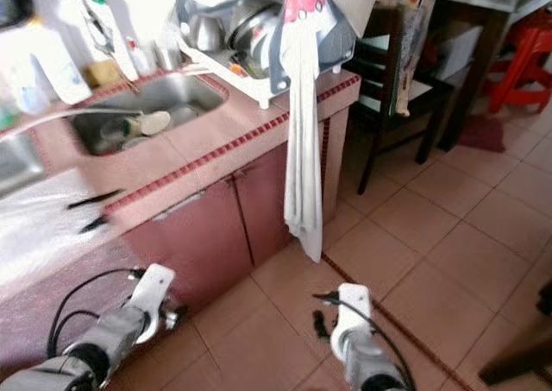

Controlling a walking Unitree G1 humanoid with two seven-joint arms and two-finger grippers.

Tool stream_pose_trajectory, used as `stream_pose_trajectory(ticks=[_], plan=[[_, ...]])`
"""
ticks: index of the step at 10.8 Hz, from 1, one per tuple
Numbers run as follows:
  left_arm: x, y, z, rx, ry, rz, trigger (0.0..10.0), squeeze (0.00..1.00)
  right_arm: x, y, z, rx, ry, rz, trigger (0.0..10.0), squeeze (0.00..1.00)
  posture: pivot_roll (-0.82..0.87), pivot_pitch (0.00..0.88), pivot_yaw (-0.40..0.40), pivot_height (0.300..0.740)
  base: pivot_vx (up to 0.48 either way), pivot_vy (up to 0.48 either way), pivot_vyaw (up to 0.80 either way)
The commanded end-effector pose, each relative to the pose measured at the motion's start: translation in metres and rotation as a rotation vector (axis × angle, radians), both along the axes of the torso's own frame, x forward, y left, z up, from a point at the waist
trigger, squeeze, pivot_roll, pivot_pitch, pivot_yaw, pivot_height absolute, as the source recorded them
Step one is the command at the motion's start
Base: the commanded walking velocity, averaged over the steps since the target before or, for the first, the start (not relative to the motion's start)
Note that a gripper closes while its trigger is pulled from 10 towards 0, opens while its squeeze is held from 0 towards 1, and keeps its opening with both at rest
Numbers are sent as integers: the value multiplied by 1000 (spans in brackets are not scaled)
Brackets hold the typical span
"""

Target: Kitchen organization

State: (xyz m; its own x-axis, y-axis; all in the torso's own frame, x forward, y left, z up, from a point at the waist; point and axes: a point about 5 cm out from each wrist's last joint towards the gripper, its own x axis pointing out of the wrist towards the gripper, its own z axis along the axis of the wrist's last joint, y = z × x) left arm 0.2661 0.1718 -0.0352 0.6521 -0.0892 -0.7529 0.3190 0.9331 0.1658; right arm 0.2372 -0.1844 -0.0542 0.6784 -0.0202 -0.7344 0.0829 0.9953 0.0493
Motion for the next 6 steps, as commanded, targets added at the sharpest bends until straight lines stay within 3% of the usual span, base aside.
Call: stream_pose_trajectory(ticks=[1, 6], plan=[[0, 12, 1, 24, -4, 34, 10000, 0, 3, 6, 1, -6, -1, 40, 10000, 0, -142, 0, 42, 740, 0, 0, 0], [-3, 4, -2, -29, -2, 81, 10000, 0, 3, 0, 2, -71, 7, 109, 10000, 0, -141, 0, -12, 740, 0, 0, 0]])
